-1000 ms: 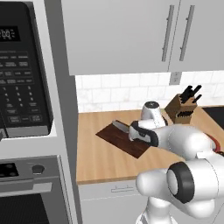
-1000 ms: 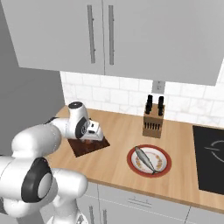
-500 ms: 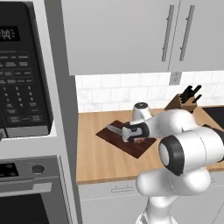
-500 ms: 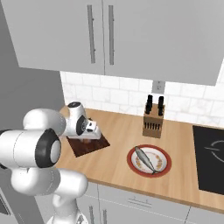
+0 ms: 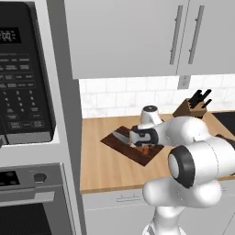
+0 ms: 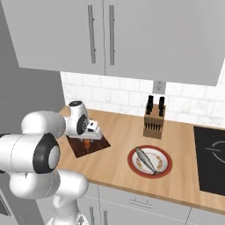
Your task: Pick up the knife from the drawer and place it on the cutting board. Then place the meat from the plate to the cutting board.
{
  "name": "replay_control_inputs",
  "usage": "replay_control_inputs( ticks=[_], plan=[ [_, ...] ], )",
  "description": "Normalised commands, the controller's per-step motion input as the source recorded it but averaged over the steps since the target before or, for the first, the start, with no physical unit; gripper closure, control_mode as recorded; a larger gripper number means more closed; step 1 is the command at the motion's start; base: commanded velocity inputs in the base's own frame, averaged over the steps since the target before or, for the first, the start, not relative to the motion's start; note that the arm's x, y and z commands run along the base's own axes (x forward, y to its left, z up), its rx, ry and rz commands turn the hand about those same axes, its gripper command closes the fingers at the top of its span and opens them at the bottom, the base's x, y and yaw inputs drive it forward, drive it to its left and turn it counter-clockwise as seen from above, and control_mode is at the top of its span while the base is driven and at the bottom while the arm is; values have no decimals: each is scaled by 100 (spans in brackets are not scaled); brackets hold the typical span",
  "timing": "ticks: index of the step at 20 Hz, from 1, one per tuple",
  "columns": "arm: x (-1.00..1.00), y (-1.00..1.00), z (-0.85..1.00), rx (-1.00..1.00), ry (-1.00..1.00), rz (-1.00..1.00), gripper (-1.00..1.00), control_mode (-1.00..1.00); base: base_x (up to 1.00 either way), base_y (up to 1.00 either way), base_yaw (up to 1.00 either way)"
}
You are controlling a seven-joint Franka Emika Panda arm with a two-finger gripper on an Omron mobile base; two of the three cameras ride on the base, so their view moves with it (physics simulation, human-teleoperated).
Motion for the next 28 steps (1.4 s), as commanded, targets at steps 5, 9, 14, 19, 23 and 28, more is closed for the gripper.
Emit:
replay_control_inputs(
  ticks=[5,9,14,19,23,28],
  plan=[
    [-72,-99,44,17,-9,-1,-100,-100,0,0,0],
    [-46,-100,39,1,-6,0,-100,-100,0,0,0],
    [-6,-100,38,-2,0,1,-100,-100,0,0,0],
    [-22,-99,13,-12,-1,0,-100,-100,0,0,0],
    [12,-76,7,-2,-3,0,-100,-100,0,0,0],
    [23,-57,-12,0,1,0,-100,-100,0,0,0]
  ],
)
